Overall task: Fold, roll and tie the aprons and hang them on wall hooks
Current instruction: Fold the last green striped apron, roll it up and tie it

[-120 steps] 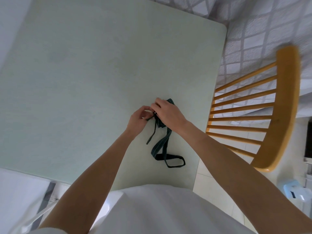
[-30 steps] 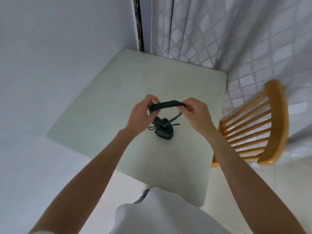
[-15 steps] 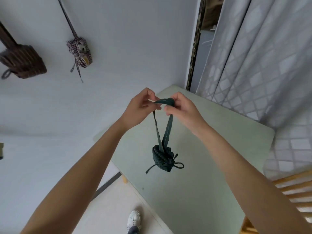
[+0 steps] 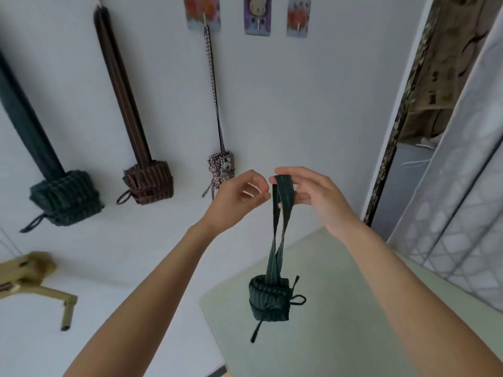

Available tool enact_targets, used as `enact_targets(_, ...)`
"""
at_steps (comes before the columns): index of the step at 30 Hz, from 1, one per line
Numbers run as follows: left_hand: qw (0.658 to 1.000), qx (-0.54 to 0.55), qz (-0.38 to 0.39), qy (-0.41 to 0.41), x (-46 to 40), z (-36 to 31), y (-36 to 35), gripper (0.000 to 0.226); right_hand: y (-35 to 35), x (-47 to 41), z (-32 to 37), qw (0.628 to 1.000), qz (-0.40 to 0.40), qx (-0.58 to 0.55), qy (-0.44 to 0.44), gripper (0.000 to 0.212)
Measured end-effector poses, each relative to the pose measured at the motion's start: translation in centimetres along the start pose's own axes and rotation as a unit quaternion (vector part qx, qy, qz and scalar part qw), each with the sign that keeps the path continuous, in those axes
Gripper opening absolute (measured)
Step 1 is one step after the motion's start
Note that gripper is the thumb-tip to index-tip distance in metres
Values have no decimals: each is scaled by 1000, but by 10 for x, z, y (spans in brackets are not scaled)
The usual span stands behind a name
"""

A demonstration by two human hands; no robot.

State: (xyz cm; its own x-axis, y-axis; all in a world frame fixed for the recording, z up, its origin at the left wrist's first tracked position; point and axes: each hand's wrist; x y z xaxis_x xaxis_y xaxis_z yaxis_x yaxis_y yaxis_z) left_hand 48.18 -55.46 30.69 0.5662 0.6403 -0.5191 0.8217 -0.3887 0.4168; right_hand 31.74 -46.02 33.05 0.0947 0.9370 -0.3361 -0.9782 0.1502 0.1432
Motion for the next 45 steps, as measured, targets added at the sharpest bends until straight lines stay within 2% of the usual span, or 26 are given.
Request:
enact_targets(1, 1000, 25, 9, 8, -8, 1, 9, 1, -3, -15, 1, 1000, -7, 14, 26, 38)
enact_targets(4, 995, 71, 48, 40, -30, -4, 25, 16, -8, -50, 2, 991, -51, 78, 99, 47)
enact_targets(10, 997, 46, 63, 30, -89, -16, 56, 22, -6, -113, 20, 966, -134, 150, 163, 27)
enact_targets(14, 997, 72, 28, 19, -130, -25, 67, 13, 9, -152, 34, 891, -219, 325, 229, 5)
enact_targets(16, 996, 83, 15, 25, -157, -29, 73, 17, 19, -176, 48, 865, -237, 365, 249, 2)
enact_targets(17, 997, 76, 11, 23, -169, -30, 75, 25, 24, -189, 55, 865, -237, 364, 251, 3)
enact_targets(19, 999, 37, -22, -8, -195, -32, 75, 35, 36, -212, 71, 888, -226, 322, 240, 4)
enact_targets(21, 995, 15, -83, -56, -217, -37, 75, 29, 45, -231, 85, 927, -209, 231, 212, 7)
enact_targets(23, 987, 12, -135, -90, -238, -41, 77, 19, 55, -249, 94, 943, -206, 164, 203, 12)
enact_targets(31, 957, -112, -198, -182, -295, -29, 95, 15, 73, -316, 99, 926, -245, 174, 228, 12)
enact_targets(34, 932, -193, -224, -208, -315, -19, 104, 14, 72, -338, 102, 936, -239, 141, 219, 11)
enact_targets(37, 907, -265, -251, -211, -329, -16, 110, 14, 73, -356, 107, 928, -255, 159, 219, 11)
enact_targets(38, 889, -306, -267, -211, -331, -17, 110, 14, 73, -359, 110, 925, -261, 166, 220, 12)
enact_targets(42, 780, -475, -361, -190, -338, -22, 112, 17, 67, -372, 114, 928, -253, 153, 224, 13)
enact_targets(43, 761, -496, -372, -190, -336, -23, 113, 16, 66, -374, 113, 929, -247, 160, 227, 13)
enact_targets(45, 747, -527, -360, -187, -336, -21, 114, 13, 66, -379, 106, 924, -236, 194, 229, 13)
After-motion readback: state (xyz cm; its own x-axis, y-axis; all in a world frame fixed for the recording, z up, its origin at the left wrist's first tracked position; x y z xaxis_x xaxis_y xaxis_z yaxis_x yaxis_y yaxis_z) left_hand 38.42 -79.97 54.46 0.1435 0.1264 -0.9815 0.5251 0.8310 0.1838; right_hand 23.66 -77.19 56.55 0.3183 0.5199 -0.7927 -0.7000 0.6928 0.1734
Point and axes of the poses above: each hand's wrist, its own x-axis away from the middle knuckle, its own y-axis out of the back of the hand, z = x × y
